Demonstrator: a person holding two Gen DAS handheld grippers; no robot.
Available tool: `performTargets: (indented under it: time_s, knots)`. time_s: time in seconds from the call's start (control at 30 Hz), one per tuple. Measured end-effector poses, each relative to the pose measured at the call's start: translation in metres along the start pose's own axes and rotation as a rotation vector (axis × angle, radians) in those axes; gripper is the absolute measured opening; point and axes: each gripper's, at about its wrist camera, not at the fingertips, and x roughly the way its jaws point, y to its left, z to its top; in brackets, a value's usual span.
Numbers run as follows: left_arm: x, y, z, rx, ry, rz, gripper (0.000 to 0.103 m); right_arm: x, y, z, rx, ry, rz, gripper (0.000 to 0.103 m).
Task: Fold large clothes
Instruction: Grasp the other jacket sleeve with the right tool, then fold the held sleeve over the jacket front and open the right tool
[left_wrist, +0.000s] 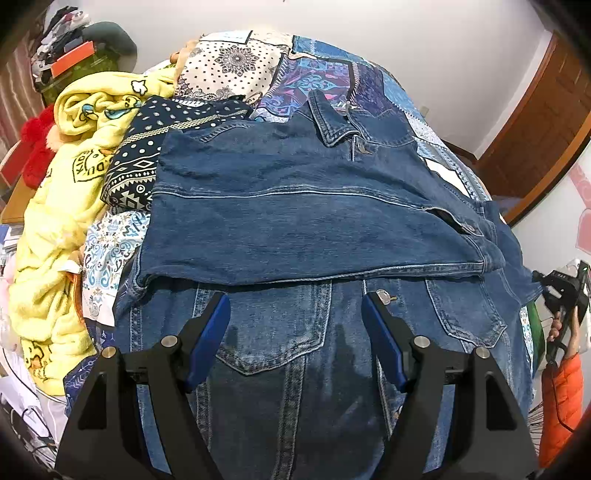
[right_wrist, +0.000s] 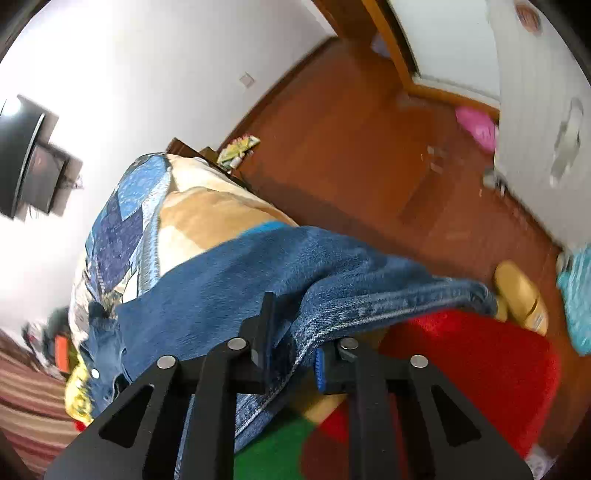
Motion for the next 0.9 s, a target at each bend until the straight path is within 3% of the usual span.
performTargets:
  time_s: [0.27, 0.5, 0.7, 0.9]
  knots:
    - [-0.012, 0.007, -0.006, 0.006, -0.030, -0.005, 0.072, -0.055, 0.072, 0.019, -0.165, -0.121, 0.120, 0.008]
    - [-0.025, 0.016, -0.009, 0.007, -0.065, -0.022, 0.072, -0.102, 0.180, -0.006, -0.385, -0.200, 0.299, 0.008]
    - [-0.028, 0.021, -0.015, 0.010, -0.072, -0.041, 0.072, -0.077, 0.261, -0.060, -0.547, -0.089, 0.412, 0.008]
    - [-0.035, 0.028, -0.021, 0.016, -0.082, -0.050, 0.072, -0.009, 0.302, -0.128, -0.642, 0.121, 0.423, 0.008]
